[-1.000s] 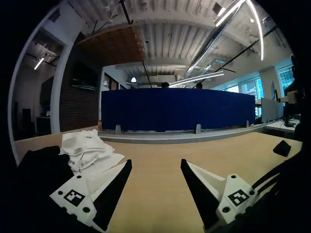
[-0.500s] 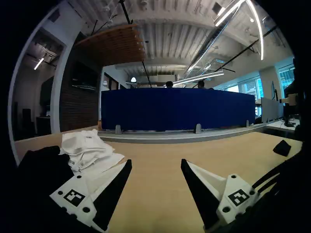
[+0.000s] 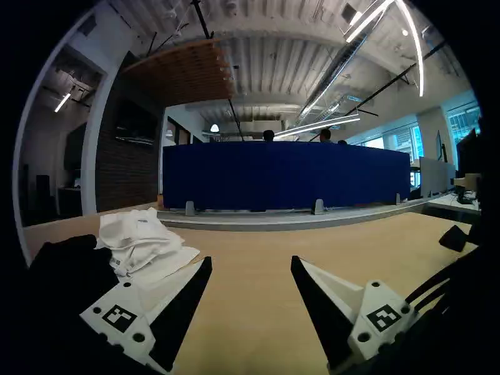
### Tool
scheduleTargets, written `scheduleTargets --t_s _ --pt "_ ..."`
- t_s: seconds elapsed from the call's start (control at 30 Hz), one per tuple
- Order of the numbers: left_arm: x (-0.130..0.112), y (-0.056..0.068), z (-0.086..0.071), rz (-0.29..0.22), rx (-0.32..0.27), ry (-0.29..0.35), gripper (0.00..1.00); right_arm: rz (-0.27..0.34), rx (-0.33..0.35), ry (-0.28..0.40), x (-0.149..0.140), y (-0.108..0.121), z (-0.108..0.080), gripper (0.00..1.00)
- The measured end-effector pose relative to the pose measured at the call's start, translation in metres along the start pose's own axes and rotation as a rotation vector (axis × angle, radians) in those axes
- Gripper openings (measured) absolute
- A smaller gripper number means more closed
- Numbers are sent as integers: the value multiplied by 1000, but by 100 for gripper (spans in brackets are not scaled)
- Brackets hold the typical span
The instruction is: Fold towel
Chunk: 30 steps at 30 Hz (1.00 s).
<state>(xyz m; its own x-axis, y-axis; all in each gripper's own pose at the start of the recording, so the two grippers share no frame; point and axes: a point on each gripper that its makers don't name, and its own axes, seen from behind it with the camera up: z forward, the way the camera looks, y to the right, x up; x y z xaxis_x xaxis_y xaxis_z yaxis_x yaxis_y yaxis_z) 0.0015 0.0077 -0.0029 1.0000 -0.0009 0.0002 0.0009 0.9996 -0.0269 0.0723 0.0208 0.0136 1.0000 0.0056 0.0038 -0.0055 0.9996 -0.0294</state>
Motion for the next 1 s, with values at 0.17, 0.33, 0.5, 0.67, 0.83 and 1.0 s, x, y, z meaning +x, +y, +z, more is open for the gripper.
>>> scheduleTargets --t_s 0.17,0.33,0.5,0.67,0.83,1.0 --pt "0 0 0 0 0 0 94 11 2 -8 -23 1 1 100" --pt "0 0 0 0 0 0 94 37 -6 -7 -41 4 2 100" --pt "-1 0 0 0 0 0 94 28 2 -4 -53 1 -1 100" --pt "-1 0 -1 0 0 0 94 34 -4 -14 -65 2 -3 100" --pt "0 0 -1 0 0 0 94 49 -6 -13 -70 3 -4 100" --pt "0 0 -1 0 0 0 94 64 -5 -5 -68 3 -5 100"
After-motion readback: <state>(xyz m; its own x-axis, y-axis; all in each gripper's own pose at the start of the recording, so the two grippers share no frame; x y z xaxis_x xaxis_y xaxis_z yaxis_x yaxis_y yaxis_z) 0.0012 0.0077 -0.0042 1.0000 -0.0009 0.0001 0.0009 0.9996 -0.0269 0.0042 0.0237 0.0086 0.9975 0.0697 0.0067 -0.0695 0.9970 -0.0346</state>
